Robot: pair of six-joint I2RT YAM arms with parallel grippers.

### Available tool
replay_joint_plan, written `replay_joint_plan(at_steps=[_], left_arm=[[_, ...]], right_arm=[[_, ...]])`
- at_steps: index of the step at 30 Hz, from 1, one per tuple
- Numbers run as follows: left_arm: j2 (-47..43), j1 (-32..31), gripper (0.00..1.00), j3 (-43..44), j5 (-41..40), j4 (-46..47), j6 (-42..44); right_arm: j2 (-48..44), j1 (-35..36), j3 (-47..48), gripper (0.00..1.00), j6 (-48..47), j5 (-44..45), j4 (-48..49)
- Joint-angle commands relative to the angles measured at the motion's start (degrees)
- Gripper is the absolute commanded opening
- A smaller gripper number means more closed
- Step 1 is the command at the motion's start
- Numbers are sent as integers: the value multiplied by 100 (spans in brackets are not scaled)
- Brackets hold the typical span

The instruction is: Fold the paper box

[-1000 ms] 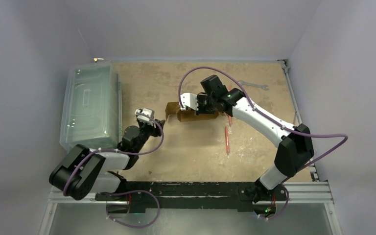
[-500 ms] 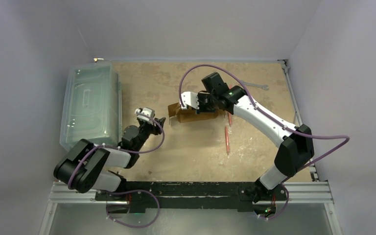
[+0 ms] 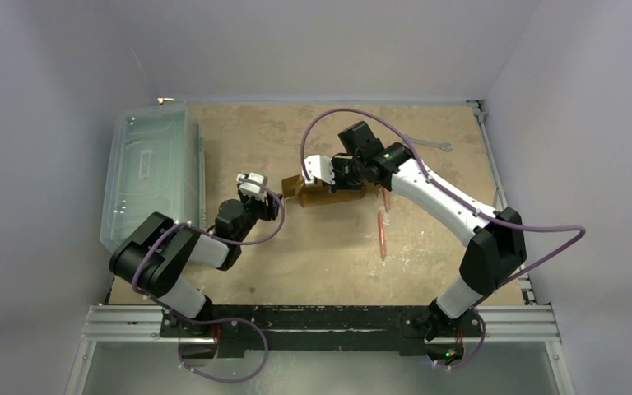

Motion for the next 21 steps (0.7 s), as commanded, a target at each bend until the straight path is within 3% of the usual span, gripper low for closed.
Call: replay_joint_plan(at_steps=[1,8,21], left_arm=[[532,127,54,99,564,945,-19],[976,252,55,110,1115,1646,87],[1469,313,56,527,1794,1676,329]], right_arm=[[-50,-34,267,0,-87,-172,-112],[-30,-51,306,0,-115,-215,-131],[65,-54,435,0,-97,-325,-225]])
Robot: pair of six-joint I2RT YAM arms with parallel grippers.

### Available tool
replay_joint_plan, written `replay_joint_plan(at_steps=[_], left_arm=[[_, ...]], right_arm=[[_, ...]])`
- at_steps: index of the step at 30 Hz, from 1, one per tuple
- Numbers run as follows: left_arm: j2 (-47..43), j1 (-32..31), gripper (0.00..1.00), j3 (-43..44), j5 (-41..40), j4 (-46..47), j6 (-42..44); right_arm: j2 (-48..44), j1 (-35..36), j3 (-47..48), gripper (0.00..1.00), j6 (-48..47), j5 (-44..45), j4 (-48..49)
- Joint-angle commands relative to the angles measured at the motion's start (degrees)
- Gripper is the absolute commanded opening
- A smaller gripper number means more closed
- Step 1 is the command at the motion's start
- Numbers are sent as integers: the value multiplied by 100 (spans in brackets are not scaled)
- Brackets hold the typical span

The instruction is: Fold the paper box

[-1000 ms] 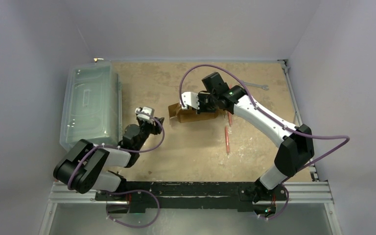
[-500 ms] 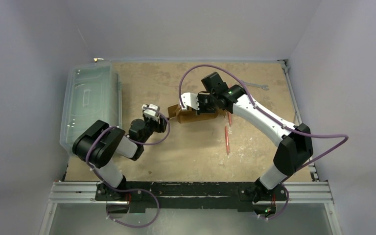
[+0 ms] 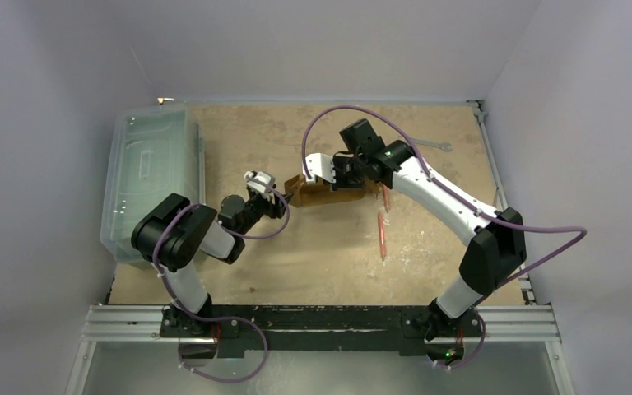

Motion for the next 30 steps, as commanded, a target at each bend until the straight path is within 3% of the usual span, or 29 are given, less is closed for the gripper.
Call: replay_joint_plan(at_steps=[1,14,30], left_arm=[[230,70,56,209,491,462,95],[526,88,55,208,837,996,-259],[850,42,52,172,418,1490,-798]], right_arm=[[64,-16,321,0,-34,-218,-99],[208,-15,443,0,-17,-278,-178],[340,-14,564,0,84,-401,-314]])
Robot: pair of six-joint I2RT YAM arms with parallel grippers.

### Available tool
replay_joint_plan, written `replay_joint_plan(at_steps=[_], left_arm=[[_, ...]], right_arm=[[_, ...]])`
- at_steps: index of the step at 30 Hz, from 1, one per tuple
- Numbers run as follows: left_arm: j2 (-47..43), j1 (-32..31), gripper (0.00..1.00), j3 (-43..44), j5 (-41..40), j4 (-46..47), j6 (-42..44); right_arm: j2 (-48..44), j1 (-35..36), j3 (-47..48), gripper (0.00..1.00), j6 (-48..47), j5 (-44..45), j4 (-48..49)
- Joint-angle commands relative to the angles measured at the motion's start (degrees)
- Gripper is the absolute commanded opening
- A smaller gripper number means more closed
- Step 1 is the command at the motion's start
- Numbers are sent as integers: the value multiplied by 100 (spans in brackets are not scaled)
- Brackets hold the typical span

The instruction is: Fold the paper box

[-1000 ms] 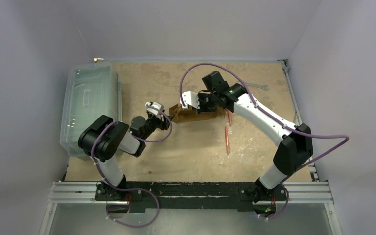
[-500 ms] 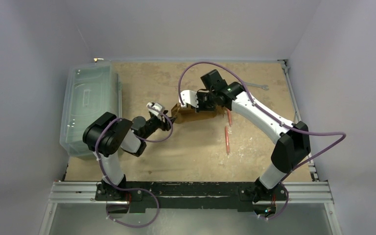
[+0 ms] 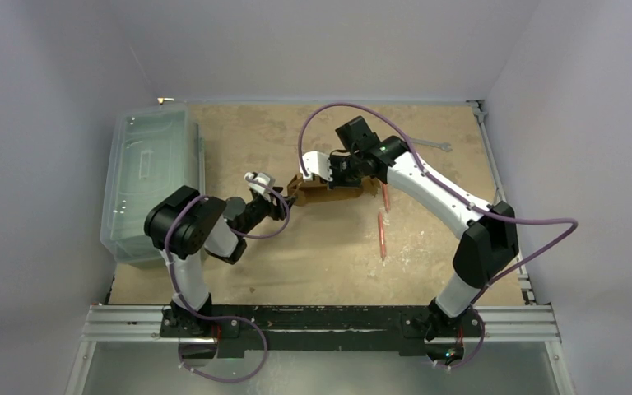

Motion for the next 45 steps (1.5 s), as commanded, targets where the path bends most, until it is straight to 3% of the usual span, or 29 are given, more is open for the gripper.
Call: replay_joint_plan(at_steps=[1,25,45], left_arm=[[173,-15,52,56,-198,741,-321],[623,-338,51,47,-1111,1653,-852],[662,-732,49,209,-1860,1666,-782]], right_arm=[[68,-17,257,0,86,-249,-103],[266,-18,488,0,376,-524,-244],[523,-12,521,0,794,-625,-191]])
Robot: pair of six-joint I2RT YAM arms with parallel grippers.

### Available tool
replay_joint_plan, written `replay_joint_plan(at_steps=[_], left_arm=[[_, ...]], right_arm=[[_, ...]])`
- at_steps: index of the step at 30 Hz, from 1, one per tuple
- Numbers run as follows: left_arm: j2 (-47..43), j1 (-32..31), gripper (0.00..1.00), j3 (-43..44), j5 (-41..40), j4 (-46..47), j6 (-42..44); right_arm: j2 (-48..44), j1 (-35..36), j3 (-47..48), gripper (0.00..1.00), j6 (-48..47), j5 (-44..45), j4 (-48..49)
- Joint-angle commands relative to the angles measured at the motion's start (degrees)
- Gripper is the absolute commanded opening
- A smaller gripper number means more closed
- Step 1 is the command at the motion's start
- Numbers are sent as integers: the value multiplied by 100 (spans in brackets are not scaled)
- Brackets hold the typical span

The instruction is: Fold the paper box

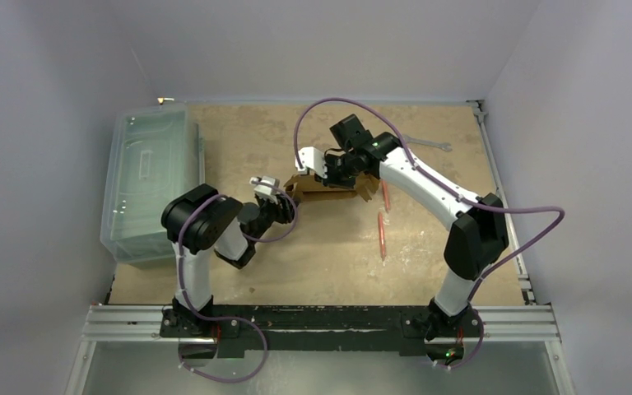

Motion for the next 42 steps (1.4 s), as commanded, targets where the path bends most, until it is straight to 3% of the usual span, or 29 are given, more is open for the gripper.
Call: replay_joint_plan(at_steps=[1,9,15,25,42], left_arm=[[60,-143,49,109,-413,1668,-31],[31,-363,41,133,-1101,1663,-41],[-26,-394,31,107,-1112,1663,-48],[-171,-328,43,-9,-900,1665,91],[-392,-188,48,-76,-463,1673,760]], right_arm=[[104,-10,238,0,217,-286,-47],[150,-7,268,0,261,-331,-96],[166,-11,293,0,294,-364,-83],[137,-11,333,0,341,-489,-167],[508,-22,679,0,625,-264,-215]])
